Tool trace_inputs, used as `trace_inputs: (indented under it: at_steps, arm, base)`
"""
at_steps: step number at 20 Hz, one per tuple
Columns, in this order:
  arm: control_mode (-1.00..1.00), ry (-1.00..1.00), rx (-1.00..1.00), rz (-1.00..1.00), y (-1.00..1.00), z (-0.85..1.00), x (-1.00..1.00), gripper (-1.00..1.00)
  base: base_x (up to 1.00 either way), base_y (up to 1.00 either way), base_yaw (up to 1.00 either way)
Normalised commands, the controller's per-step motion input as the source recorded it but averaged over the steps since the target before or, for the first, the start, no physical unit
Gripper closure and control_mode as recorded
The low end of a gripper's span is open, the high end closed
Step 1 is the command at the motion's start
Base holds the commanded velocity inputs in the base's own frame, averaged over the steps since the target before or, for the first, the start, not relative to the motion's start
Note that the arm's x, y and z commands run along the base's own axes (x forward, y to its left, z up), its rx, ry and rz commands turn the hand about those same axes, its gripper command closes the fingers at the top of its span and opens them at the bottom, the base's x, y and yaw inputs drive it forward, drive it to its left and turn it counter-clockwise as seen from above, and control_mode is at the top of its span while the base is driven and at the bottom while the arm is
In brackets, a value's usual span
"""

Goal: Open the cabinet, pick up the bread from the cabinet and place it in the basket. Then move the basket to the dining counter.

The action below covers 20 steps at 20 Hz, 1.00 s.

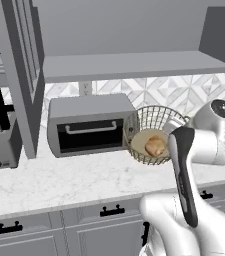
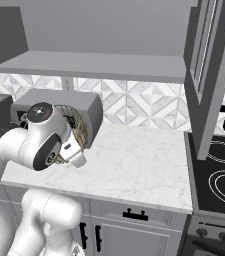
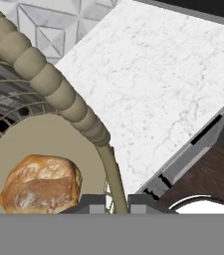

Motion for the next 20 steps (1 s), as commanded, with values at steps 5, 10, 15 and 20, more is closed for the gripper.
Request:
trace_inputs:
  at_steps: [5, 10, 15, 20]
  arm:
    - [1.00, -0.01, 0.00, -0.07, 0.00, 0.41, -0.62, 1.00]
    - [1.00, 0.00, 0.00, 0.00, 0.00, 0.00, 0.00, 1.00]
    - [1.00, 0.00, 0.00, 0.00, 0.00, 0.00, 0.00, 1.00]
    - [1.00, 0.00, 0.00, 0.00, 0.00, 0.00, 0.00, 1.00]
  base:
    - [-0.20, 0.00, 0.00]
    - [-1.00, 0.02, 0.00]
    - [-0.66, 0.67, 0.41]
    - [0.00, 0.46, 0.89]
